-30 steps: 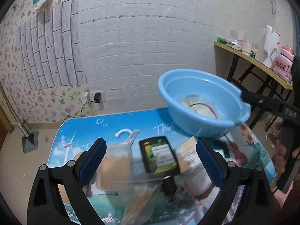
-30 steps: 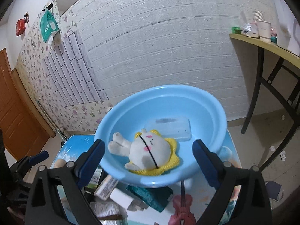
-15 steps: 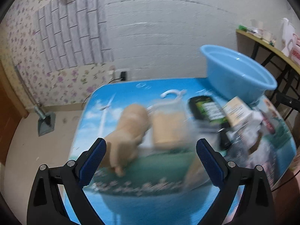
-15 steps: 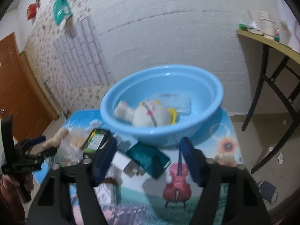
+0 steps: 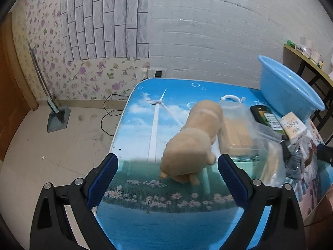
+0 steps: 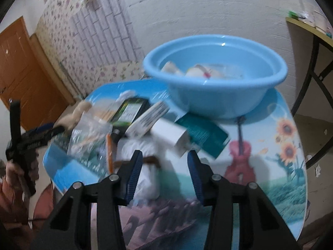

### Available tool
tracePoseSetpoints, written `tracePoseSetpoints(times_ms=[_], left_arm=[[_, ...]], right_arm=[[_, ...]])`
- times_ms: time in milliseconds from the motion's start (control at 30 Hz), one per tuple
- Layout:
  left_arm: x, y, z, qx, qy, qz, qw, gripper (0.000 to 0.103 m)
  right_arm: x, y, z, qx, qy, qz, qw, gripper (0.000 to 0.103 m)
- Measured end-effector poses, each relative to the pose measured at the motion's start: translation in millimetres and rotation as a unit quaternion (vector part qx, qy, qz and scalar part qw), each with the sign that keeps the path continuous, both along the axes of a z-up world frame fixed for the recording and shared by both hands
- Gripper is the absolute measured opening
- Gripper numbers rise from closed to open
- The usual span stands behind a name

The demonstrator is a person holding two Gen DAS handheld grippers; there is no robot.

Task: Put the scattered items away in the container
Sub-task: 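Grasp the tan plush dog with the left tool while the right tool grasps the white cable box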

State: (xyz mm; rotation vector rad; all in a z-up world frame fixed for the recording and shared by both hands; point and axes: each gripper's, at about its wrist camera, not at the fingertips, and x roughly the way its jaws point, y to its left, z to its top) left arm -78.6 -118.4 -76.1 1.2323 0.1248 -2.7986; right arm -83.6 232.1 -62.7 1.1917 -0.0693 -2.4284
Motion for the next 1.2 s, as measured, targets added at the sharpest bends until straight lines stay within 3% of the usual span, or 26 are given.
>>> tracePoseSetpoints(times_ms=[267, 333, 400, 433, 667, 1033, 1133, 1200], left_arm=[[-22.9, 7.8, -14.3, 0.008, -0.020, -0.044, 0.9988, 0.095], [-23.6, 10.9, -13.1, 0.009, -0.016, -0.057, 0.9982, 0.085], [-22.8, 13.7, -13.3, 0.013, -0.018, -0.070, 0.9973, 0.057], [-22.2, 15.5, -13.2, 0.019, -0.019, -0.078, 0.9966, 0.049], [-6.3, 16.1, -6.5, 0.025, -0.013, -0.077, 0.9967, 0.047], [42.3, 27.4, 5.8, 0.015, -0.038, -0.075, 0.9963, 0.049], [49.8, 33.6, 4.3, 0.006, -0.051, -0.088, 0.9948, 0.053], [51.5, 35.6, 3.1, 0.002, -0.057, -0.090, 0.9943, 0.061]], right_arm=[[8.2, -9.1, -6.5, 0.014, -0.012, 0.007, 1.000, 0.057], [8.0, -14.1, -4.5, 0.016, -0.011, 0.012, 1.000, 0.057], [8.7, -21.9, -3.5, 0.021, -0.008, 0.023, 0.999, 0.057], [9.8, -24.6, -3.9, 0.023, -0.009, 0.028, 0.999, 0.057], [5.9, -39.4, -12.3, 0.041, -0.015, 0.037, 0.998, 0.058], [6.4, -22.8, -11.0, 0.013, -0.016, 0.037, 0.999, 0.051], [11.0, -15.4, -4.9, 0.016, -0.004, 0.036, 0.999, 0.051], [14.2, -9.8, -2.0, 0.018, 0.001, 0.035, 0.999, 0.051]])
